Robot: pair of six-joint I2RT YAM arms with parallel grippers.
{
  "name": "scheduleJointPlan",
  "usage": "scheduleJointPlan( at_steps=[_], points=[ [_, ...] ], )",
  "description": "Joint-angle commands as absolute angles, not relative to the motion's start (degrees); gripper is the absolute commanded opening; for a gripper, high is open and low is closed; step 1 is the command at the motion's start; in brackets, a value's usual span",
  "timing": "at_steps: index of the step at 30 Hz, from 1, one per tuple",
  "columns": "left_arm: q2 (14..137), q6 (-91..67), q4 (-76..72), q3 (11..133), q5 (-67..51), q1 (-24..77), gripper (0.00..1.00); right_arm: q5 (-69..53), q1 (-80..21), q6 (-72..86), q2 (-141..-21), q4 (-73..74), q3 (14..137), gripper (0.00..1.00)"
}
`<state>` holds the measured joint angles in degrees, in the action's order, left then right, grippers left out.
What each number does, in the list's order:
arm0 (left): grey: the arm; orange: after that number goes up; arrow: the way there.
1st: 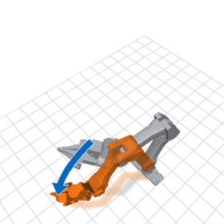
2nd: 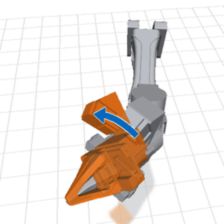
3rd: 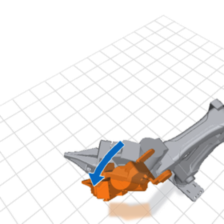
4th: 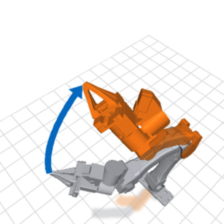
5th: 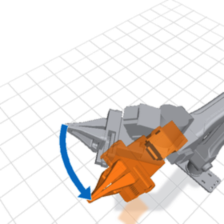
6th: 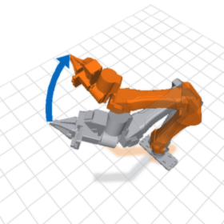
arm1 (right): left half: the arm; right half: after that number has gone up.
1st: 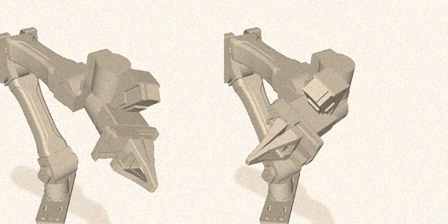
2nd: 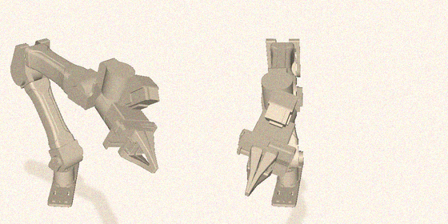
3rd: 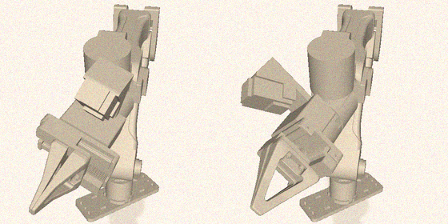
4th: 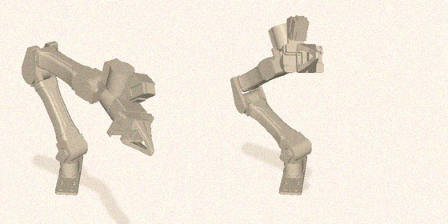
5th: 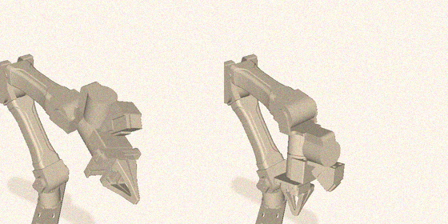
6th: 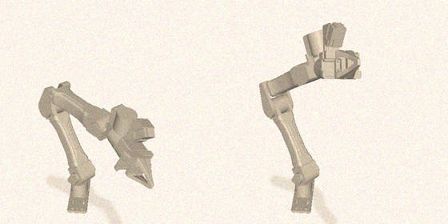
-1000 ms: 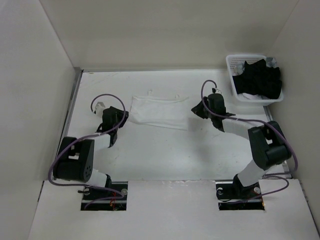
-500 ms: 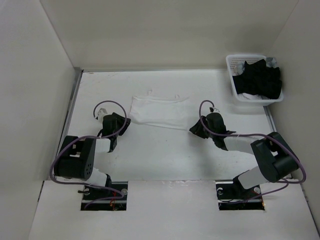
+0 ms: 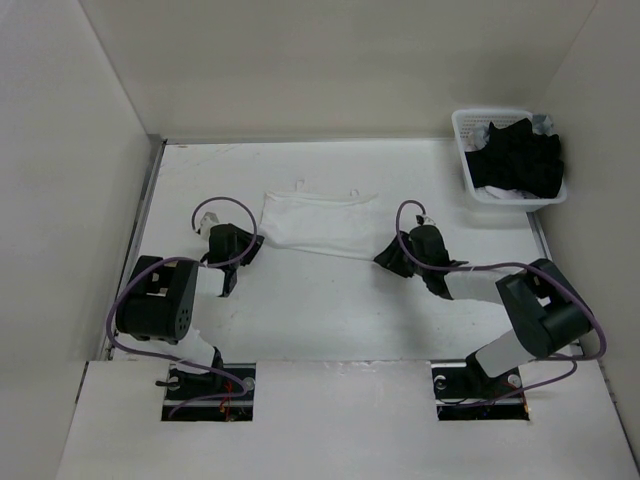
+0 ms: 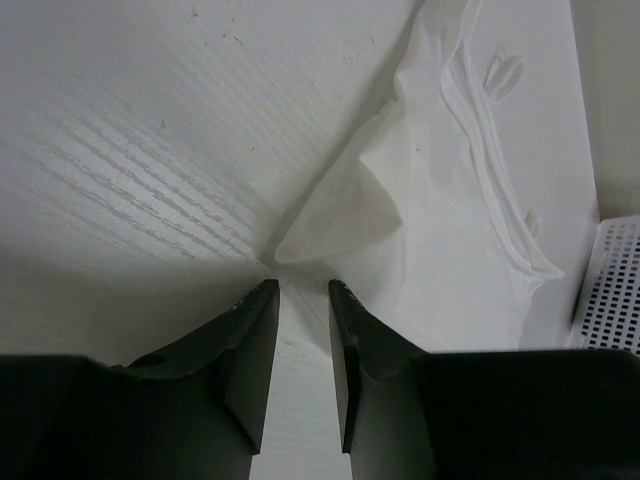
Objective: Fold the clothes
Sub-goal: Fold the tank top
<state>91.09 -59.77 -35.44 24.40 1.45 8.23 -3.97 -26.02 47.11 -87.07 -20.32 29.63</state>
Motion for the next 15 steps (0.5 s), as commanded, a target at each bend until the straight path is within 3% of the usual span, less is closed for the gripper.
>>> scheduleJointPlan(
  at_steps=[1,15],
  points=[
    [93.8,-60.8,-34.9,25.8,1.8,7.5,0.24,-4.6,-26.9,47.8,-87.8,-23.5,32.2,0.42],
    [96.8,-65.1,-41.9,23.4,2.5,6.9,0.05,-3.8,-27.6,50.4,-89.9,-23.2,32.0,0.46]
  ],
)
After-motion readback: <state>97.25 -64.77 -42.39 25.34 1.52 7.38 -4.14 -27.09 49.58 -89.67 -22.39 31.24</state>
